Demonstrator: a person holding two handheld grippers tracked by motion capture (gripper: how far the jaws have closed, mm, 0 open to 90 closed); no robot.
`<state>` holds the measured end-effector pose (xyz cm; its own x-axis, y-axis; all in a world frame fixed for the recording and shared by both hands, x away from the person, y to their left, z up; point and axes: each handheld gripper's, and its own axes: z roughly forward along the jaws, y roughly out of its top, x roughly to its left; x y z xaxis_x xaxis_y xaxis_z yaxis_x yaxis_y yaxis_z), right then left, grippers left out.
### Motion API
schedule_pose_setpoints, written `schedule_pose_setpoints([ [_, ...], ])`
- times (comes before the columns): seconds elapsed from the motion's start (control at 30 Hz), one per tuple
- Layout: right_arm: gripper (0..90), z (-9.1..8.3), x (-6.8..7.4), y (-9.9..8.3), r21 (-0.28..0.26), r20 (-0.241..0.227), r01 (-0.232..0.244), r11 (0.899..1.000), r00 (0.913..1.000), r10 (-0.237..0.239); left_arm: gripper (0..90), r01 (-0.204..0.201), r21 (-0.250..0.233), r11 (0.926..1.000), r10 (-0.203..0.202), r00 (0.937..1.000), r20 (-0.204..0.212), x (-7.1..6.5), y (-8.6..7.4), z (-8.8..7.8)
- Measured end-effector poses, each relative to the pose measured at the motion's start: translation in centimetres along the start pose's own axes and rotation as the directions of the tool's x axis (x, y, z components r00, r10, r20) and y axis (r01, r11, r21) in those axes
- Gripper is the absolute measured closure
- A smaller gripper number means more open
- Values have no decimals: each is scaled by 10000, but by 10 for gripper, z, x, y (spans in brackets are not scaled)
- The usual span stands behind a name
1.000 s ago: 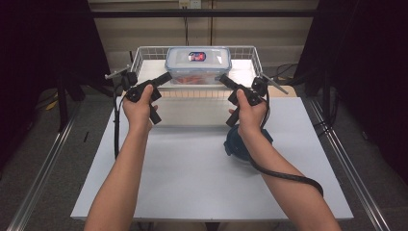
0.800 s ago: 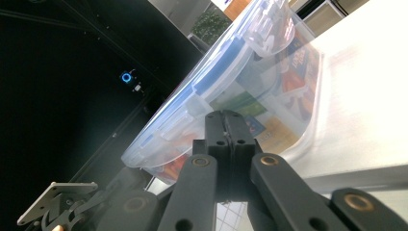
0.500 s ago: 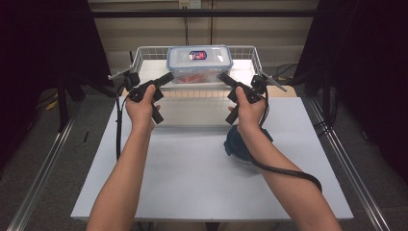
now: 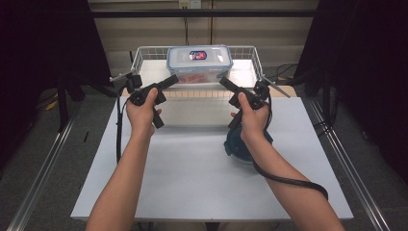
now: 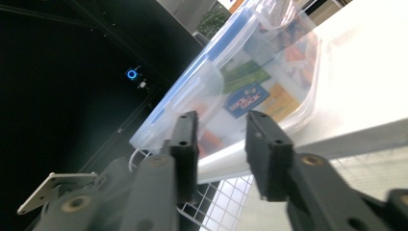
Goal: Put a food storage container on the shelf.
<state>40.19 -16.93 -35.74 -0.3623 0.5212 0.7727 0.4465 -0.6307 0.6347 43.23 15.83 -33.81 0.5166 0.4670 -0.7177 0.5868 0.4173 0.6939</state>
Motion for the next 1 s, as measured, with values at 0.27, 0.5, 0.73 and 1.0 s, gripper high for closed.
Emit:
schedule_pose_setpoints([
  [0.27,489,-15,-4,-4,2,-82,123,9999,9999,-123,459,-294,-99,9995,293,9996,-47,-5,-12,-5],
  [0.5,389,-28,-11,-11,153,-312,51,9999,9995,-47,403,-440,148,9989,441,9990,-88,-4,-26,-5],
  [0.73,318,-40,-15,-16,370,-421,155,9992,9990,-140,333,-775,420,9961,777,9970,-49,-6,-37,-5],
  [1.0,273,-53,-20,-17,558,-406,352,9978,9986,-330,262,-760,524,9957,762,9971,-32,-2,-50,-4],
])
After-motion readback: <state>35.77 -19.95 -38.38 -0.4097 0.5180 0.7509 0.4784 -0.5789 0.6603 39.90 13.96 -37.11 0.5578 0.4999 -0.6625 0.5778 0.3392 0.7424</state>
